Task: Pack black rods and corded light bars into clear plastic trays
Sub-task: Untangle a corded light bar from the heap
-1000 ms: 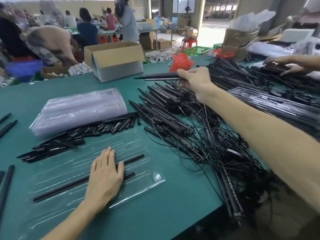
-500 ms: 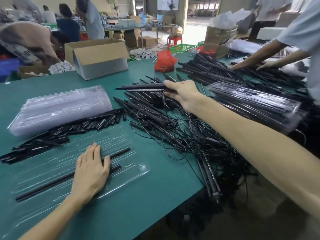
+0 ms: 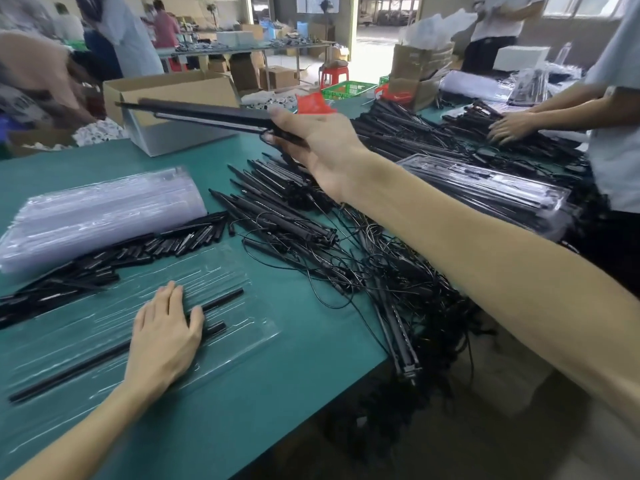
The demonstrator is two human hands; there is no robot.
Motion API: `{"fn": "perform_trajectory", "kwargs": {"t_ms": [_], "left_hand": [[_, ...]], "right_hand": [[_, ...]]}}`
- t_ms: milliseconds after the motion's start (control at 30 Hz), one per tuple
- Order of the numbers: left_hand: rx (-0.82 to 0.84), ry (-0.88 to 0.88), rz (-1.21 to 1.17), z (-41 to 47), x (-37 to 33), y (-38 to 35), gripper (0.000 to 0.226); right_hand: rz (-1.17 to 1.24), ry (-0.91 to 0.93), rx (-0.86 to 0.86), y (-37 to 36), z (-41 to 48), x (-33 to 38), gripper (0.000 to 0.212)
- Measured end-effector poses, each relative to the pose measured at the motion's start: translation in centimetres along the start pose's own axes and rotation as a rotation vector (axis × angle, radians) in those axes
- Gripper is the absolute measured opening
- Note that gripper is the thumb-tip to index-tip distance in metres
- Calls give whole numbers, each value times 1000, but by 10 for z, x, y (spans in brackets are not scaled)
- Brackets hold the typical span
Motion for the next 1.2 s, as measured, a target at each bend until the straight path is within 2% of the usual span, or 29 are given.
{"fn": "perform_trajectory", "kwargs": {"t_ms": [100, 233, 367, 433, 533, 600, 667, 733, 800, 900, 933, 1067, 1200], "left_hand": [[6, 2, -16, 0, 1, 1, 60], [52, 31, -156, 6, 0, 10, 59], [46, 174, -628, 13, -1, 44, 38], [106, 215, -971, 12, -12, 65, 31], [309, 314, -1700, 9, -35, 87, 42], [353, 370, -1864, 1, -49, 92, 45], [345, 409, -1806, -7, -60, 88, 42], [324, 463, -1687, -15, -67, 82, 46], [294, 481, -1633, -20, -67, 81, 35], [167, 527, -1660, -16, -53, 82, 23], [149, 532, -1672, -15, -47, 84, 22], [154, 506, -1616, -15, -20, 91, 25], [171, 400, -1492, -16, -4, 88, 26]], "right_hand": [[-55, 22, 42, -18, 0, 0, 28], [-168, -24, 70, -27, -2, -29, 23], [-298, 8, 28, -22, -20, -89, 31], [-360, 67, -1, -20, -37, -123, 37], [-506, 162, 33, -16, -67, -162, 43], [-600, 219, 93, -12, -85, -177, 43], [-716, 292, 196, -6, -102, -187, 47], [-870, 366, 317, 2, -115, -191, 60], [-1005, 465, 381, 17, -123, -188, 69], [-1231, 721, 367, 39, -126, -175, 58], [-1287, 751, 348, 46, -125, -172, 58], [-1535, 617, 179, 83, -111, -161, 52], [-1830, 593, 282, 103, -104, -162, 26]]}}
Point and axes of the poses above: each hand's wrist, its own z-axis towards the middle knuckle, its own y-axis out of the back of the hand, x = y × z, the point moved 1 cm from there along z, towards the middle knuckle, and after that the axes turned 4 degrees about z, right-handed, at the moved point
